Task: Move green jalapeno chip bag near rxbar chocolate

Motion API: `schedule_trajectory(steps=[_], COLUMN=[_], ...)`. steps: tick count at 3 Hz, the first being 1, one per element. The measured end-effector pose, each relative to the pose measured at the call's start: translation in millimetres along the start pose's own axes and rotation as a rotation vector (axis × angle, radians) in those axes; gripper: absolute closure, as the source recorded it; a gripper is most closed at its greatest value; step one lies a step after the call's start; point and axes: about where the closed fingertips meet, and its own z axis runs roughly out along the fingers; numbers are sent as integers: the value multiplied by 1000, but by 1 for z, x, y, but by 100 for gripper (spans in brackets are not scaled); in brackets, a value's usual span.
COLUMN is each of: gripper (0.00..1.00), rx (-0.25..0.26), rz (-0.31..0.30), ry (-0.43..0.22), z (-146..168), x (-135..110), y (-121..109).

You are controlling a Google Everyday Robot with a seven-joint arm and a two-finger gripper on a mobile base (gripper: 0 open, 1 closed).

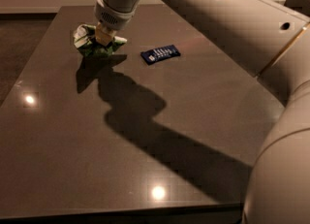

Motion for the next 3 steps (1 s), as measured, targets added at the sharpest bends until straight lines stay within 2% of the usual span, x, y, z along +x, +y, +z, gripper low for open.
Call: schedule_trajectory(steps=[1,2,3], gripper=[28,0,0], rx=[16,14,13], rz=[-19,-23,-23], ry=[13,16,16], z=[4,7,7], x=[12,13,13], y=[-12,-12,-12])
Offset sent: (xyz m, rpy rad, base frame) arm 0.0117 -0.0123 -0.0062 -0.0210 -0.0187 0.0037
